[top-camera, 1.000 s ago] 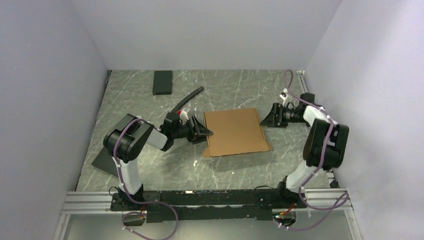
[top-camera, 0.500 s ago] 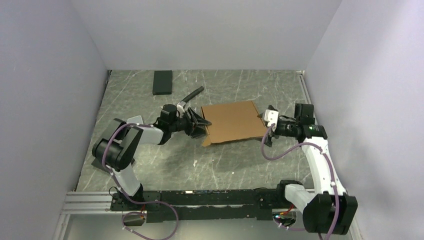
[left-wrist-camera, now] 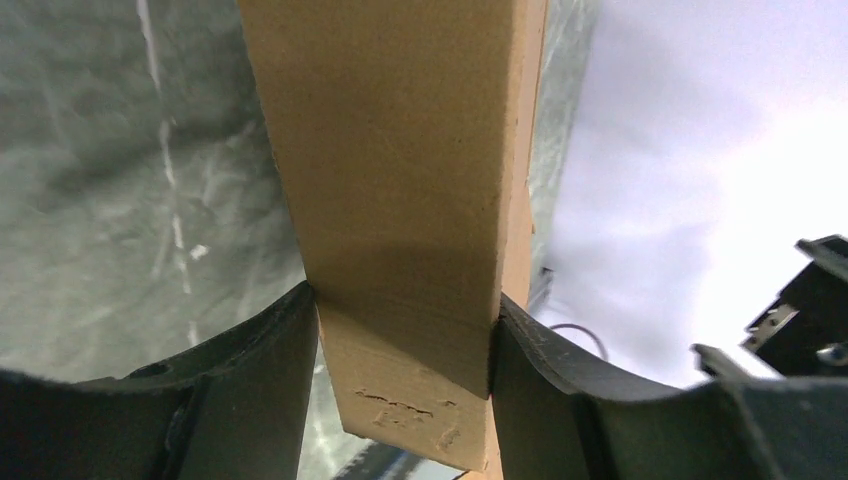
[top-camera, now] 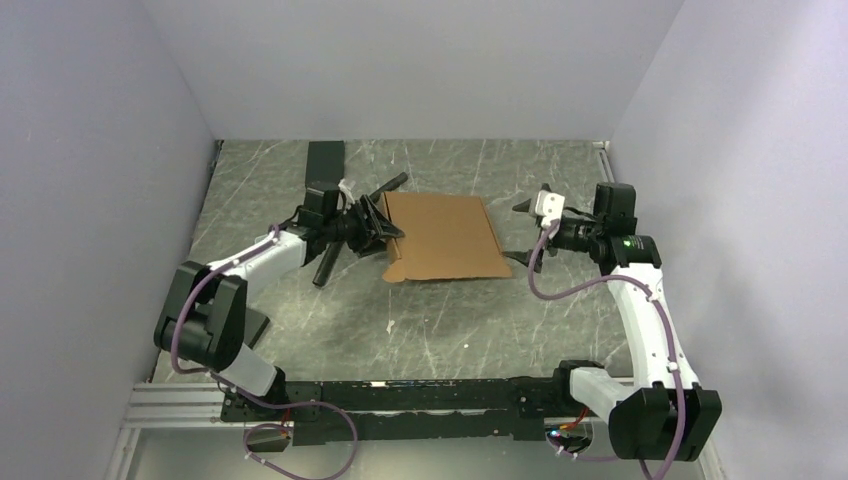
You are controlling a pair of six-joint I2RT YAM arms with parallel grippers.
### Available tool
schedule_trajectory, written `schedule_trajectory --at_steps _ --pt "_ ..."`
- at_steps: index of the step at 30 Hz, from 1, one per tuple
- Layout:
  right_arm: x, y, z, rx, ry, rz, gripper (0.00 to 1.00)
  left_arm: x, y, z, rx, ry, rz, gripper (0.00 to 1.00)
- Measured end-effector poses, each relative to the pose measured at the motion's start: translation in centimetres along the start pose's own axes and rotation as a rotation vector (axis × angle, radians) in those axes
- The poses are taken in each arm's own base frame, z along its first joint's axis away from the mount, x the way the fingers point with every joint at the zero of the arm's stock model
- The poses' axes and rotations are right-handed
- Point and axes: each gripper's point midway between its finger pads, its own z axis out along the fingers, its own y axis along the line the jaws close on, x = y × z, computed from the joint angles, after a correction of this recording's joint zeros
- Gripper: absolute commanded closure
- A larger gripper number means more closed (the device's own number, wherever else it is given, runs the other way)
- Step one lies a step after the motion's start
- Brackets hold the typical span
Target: Fold the paper box
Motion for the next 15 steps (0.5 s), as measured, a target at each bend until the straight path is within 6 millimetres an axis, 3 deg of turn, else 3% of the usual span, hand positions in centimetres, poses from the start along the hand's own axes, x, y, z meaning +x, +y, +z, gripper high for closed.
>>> schedule_trajectory --at_steps 6,10,15 --pt "-0.8 -2.3 -1.4 0.117 -0.078 0.182 0.0 -2.4 -1.3 -2.8 -0.07 -0.072 0.275 0.67" --pt "0.1 -3.4 -2.3 0.183 -0.097 0.291 0.0 -5.7 -4.8 -5.0 -0.125 -0.154 0.486 0.68" --pt "1.3 -3.0 -1.7 0.176 -0.113 0.402 0.0 -9.0 -9.1 -8.4 -0.205 -0.268 0.733 0.69"
